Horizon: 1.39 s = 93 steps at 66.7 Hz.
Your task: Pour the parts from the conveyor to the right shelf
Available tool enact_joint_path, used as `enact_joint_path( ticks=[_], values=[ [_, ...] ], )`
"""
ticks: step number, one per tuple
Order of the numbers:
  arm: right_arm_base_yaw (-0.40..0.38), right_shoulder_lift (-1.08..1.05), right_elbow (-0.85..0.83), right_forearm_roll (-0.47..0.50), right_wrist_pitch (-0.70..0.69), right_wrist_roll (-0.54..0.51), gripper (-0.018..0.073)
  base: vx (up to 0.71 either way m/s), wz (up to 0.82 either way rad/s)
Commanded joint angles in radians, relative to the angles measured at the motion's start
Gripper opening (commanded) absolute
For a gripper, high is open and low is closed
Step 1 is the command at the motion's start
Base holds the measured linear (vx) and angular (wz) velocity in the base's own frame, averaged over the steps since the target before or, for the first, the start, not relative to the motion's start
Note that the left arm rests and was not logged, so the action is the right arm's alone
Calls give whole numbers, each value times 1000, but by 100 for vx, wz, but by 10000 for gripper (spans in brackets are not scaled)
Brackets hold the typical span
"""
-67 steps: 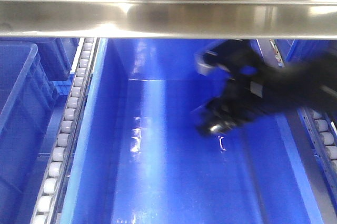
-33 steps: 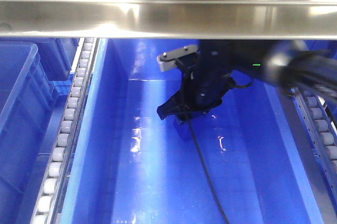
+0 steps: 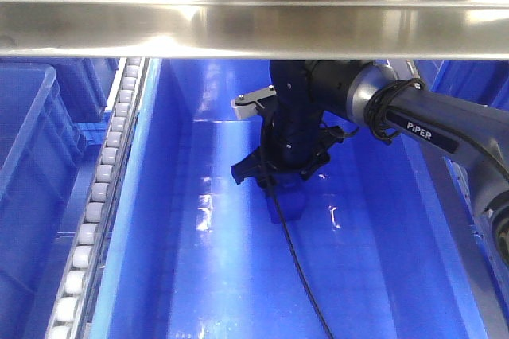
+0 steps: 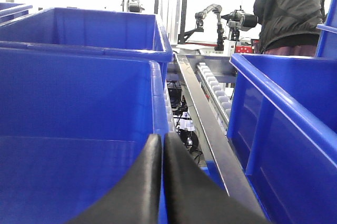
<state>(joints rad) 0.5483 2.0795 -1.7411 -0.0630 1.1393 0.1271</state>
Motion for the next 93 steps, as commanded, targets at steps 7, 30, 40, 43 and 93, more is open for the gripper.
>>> enact_joint_path(
  ticks=[7, 30, 40, 43, 93],
  values=[
    [2, -90, -25, -17, -54, -34, 632, 0, 0],
    [1, -365, 265, -10, -456, -31, 569, 0, 0],
    [1, -541, 485, -9, -658, -31, 554, 0, 0],
    [1, -594, 544, -9, -706, -31, 553, 0, 0],
    [2, -1657, 1258, 33, -939, -35, 553, 0, 0]
  ],
)
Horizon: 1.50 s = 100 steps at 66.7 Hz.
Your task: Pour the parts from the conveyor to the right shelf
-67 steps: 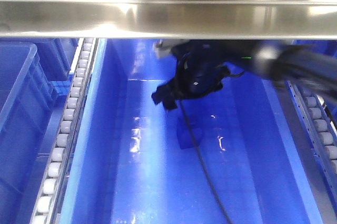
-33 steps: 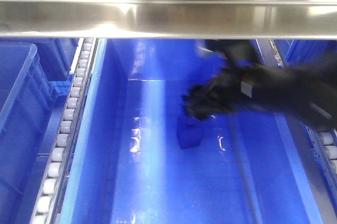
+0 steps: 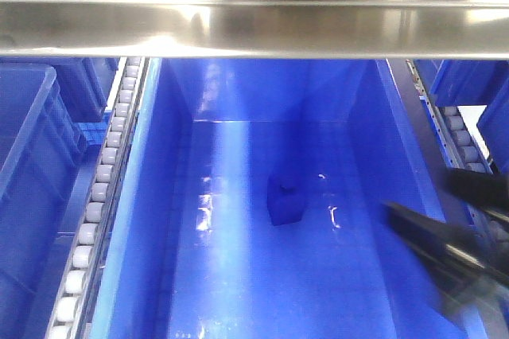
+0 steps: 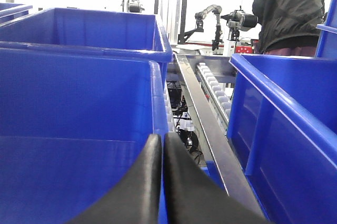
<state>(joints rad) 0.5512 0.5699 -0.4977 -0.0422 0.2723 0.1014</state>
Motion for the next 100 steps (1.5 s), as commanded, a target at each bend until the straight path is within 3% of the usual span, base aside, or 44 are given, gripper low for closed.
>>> enact_joint_path(
  ticks=[1, 18, 39, 48, 61, 100],
  values=[
    [-1, -172, 22, 12, -72, -9, 553, 0, 0],
    [-1, -552, 147, 14, -66, -16, 535, 0, 0],
    [-2, -578, 220, 5, -51, -16, 458, 0, 0],
    [-2, -578, 220, -8, -51, -17, 298, 0, 0],
    [-2, -578, 220, -8, -52, -17, -9, 0, 0],
    [-2, -578, 220, -6, -48, -16, -8, 0, 0]
  ],
)
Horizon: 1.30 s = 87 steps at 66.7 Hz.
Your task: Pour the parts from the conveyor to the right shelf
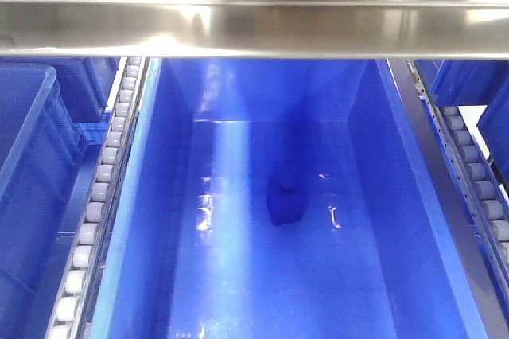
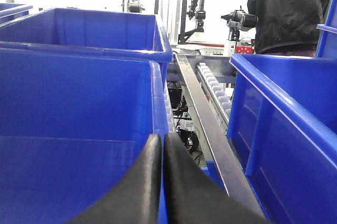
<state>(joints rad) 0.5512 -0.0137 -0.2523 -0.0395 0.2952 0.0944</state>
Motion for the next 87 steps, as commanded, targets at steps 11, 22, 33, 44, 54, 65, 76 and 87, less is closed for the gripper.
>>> enact_joint_path(
  ticks=[11, 22, 33, 44, 54, 65, 76, 87],
  values=[
    [-131, 6, -26, 26, -60, -10, -8, 0, 0],
    [-358, 6, -26, 26, -59, -52, -8, 0, 0],
    [-530, 2, 46, 40, -99, -184, -8, 0, 0],
    [-625, -6, 155, 57, -146, -209, -8, 0, 0],
    [-645, -6, 199, 45, -177, -186, -8, 0, 0],
    [-645, -6, 277, 40, -345, -128, -8, 0, 0],
    [-616, -6, 299, 0, -384, -36, -8, 0, 0],
    [-569, -6, 299, -35, -384, -31, -8, 0, 0]
  ],
)
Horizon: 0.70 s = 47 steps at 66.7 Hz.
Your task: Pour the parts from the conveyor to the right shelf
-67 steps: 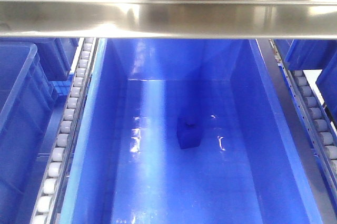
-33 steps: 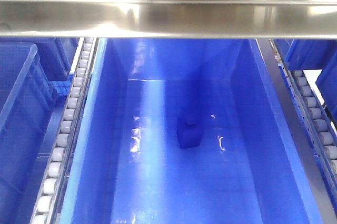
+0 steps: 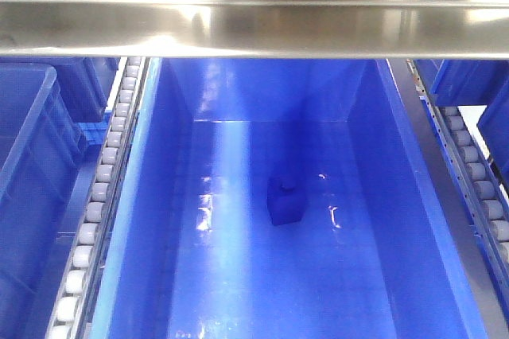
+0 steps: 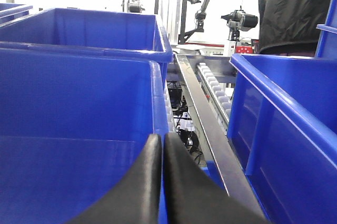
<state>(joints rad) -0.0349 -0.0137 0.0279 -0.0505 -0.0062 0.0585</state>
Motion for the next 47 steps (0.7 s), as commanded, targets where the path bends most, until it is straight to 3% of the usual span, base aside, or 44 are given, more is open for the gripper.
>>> enact_joint_path(
  ticks=[1, 47],
  values=[
    [17, -6, 19, -24, -82, 4, -8, 0, 0],
    [17, -6, 19, -22, -80, 4, -8, 0, 0]
  ],
)
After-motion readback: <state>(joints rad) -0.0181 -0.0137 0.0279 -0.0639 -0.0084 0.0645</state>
